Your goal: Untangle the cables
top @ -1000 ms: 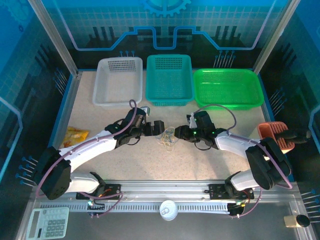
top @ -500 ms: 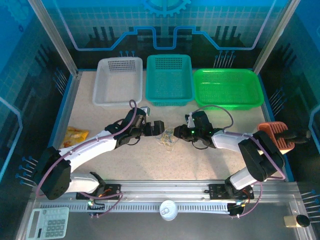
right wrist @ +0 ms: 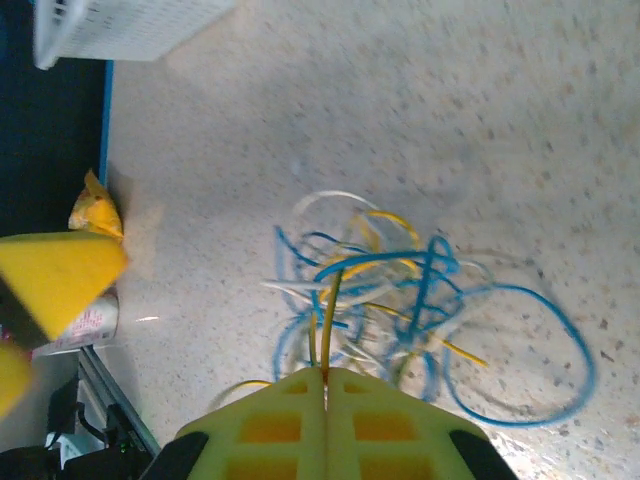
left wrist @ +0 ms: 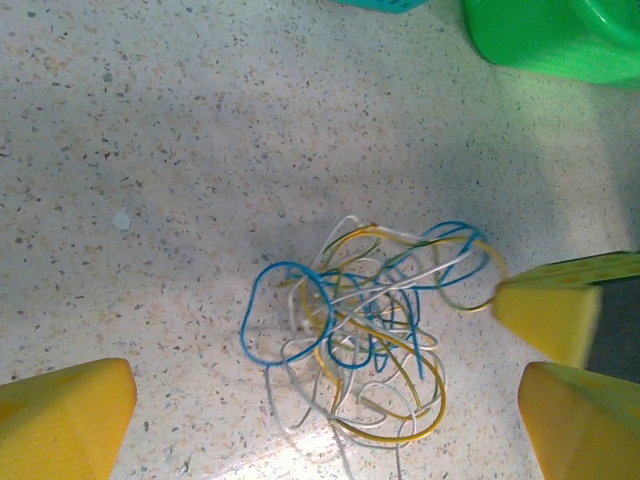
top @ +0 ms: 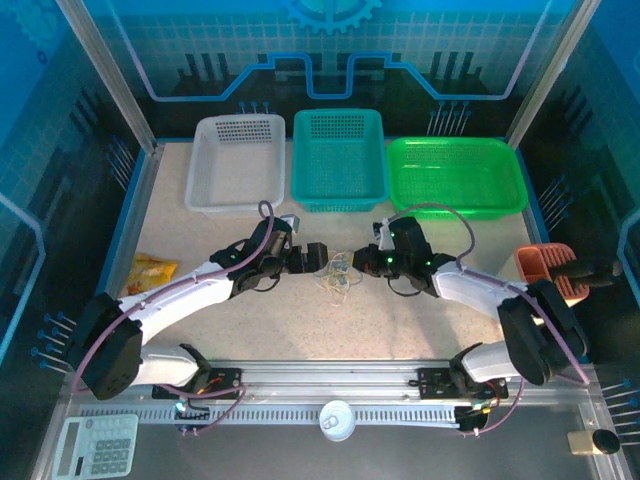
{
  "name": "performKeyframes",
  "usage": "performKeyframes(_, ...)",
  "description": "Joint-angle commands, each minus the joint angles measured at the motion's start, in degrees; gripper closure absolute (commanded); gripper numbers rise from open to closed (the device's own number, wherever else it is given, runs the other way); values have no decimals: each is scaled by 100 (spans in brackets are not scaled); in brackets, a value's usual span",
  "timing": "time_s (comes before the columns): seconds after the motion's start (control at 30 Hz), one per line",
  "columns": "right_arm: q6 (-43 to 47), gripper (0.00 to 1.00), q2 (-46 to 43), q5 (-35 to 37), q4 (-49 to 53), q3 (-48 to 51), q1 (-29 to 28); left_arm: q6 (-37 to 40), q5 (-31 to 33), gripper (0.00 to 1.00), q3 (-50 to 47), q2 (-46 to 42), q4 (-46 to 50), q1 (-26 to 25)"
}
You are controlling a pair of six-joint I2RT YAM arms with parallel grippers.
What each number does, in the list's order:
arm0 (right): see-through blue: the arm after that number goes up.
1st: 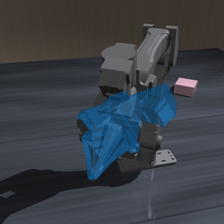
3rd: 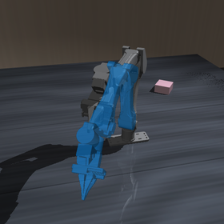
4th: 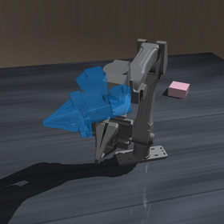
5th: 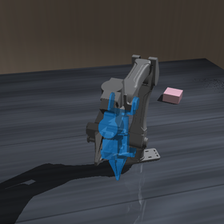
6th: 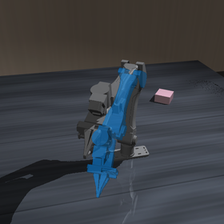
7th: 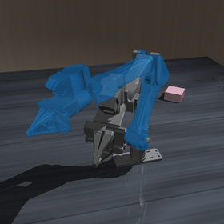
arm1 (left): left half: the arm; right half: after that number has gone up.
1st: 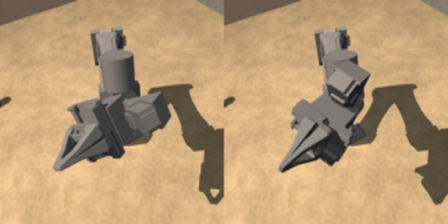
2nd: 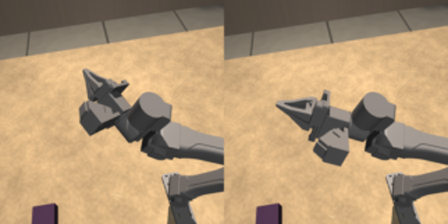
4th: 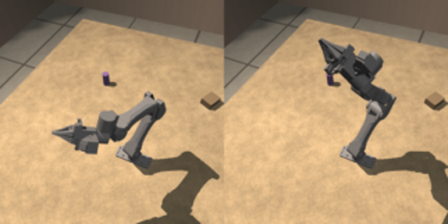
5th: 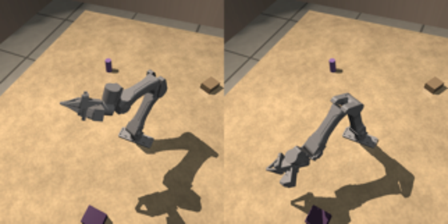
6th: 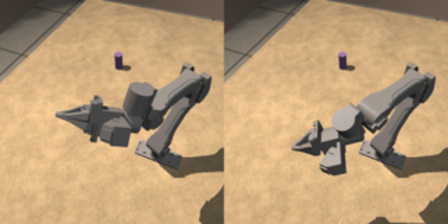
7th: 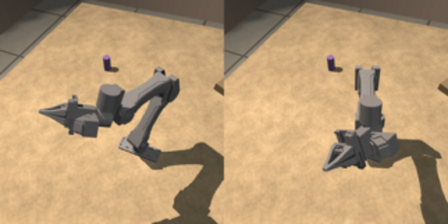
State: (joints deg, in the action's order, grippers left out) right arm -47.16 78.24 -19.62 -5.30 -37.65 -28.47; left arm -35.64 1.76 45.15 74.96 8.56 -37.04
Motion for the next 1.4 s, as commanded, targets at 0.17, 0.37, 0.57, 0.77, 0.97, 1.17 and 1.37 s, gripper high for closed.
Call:
performKeyframes(0.17, 984, 100, -485, 130, 1538, -1465, -2, 160, 114, 1, 41, -217, -21, -58)
performKeyframes(0.37, 1214, 100, -487, -45, 1834, -1884, -8, 222, 139, 1, 89, -379, 47, -51)
performKeyframes(0.57, 1683, 100, -311, 47, 2490, -1988, -4, 348, 167, 1, 143, -551, 85, -31)
performKeyframes(0.77, 2452, 99, 69, 322, 3377, -2160, -9, 503, 131, 1, 230, -535, 107, 41)
performKeyframes(0.97, 2577, 67, 213, 545, 3441, -2003, -8, 474, 105, 1, 219, -539, 41, 56)
performKeyframes(1.17, 2500, 55, -234, 1055, 3528, -1996, 8, 462, 130, 1, 188, -570, 41, 65)
performKeyframes(1.37, 2333, 42, -510, 1741, 3567, -1870, 280, 423, 130, 1, 135, -554, -29, 82)
